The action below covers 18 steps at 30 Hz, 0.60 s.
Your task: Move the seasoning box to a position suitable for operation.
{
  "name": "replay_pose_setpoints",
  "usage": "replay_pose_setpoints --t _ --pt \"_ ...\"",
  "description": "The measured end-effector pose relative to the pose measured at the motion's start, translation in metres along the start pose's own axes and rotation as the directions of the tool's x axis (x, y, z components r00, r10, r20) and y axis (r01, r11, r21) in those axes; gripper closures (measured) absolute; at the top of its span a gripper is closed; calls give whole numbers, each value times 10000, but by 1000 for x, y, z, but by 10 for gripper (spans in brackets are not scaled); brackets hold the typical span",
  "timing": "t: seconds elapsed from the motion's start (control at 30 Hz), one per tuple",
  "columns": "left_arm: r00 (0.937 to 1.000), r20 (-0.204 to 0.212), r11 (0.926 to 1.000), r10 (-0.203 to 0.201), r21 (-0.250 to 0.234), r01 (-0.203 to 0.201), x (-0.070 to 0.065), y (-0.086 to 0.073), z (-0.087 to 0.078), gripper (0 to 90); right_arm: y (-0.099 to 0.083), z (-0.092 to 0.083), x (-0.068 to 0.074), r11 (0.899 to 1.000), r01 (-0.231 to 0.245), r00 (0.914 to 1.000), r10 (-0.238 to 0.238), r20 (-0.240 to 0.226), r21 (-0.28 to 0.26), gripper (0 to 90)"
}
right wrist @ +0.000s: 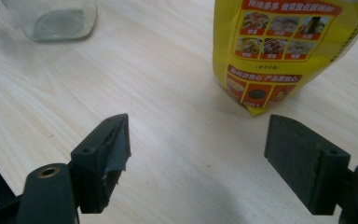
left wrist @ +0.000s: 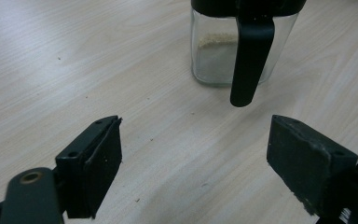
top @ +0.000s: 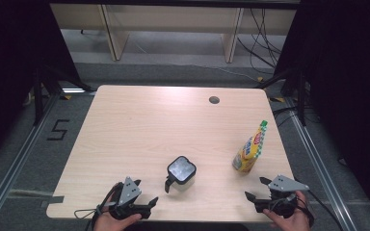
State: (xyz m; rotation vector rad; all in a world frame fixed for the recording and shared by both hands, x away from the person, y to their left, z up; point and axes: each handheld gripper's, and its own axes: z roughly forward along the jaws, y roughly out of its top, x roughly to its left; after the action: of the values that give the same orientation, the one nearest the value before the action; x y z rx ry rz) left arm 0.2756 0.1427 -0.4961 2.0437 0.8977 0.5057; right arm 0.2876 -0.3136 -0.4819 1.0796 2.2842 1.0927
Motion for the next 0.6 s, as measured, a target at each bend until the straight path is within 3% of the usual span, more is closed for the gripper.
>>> replay_pose_setpoints --t 0.03,0.07,0.17,0.27,0.33,0.43,0.5,0.53,0.57,0.6 --pt "10000 0 10000 0 0 0 0 0 0 176 0 0 0 10000 0 10000 0 0 0 233" --pt "9995 71 9995 -318 1 318 -1 0 0 176 0 -1 0 10000 -89 9999 89 68 -3 229" --pt "9995 271 9999 -161 20 160 1 1 -1 171 0 -1 -1 10000 33 9999 -32 115 -46 230" --pt "9997 205 9999 -126 33 125 2 1 -1 174 1 -2 -1 9999 -48 9999 50 137 -151 229" --pt "9987 214 9988 -473 -138 476 1 0 0 175 0 -1 -2 9998 114 9997 -111 210 -176 229" --pt "9995 214 9997 -241 -65 243 3 1 -1 176 0 -2 0 9998 -47 9998 51 212 -174 229" --pt "9985 319 9988 -447 -198 454 2 1 -1 177 0 -2 -1 9998 -27 9998 31 200 -193 229" --pt "9974 414 9978 -594 -285 606 1 1 -1 177 0 -3 1 9996 -248 9995 250 181 -114 229" --pt "9972 400 9979 -631 -145 637 2 2 -1 177 0 -3 1 9996 -248 9995 250 181 -114 229" --pt "9957 458 9963 -800 -293 814 0 2 -1 178 1 -2 -2 9998 18 9998 -13 216 -223 229"
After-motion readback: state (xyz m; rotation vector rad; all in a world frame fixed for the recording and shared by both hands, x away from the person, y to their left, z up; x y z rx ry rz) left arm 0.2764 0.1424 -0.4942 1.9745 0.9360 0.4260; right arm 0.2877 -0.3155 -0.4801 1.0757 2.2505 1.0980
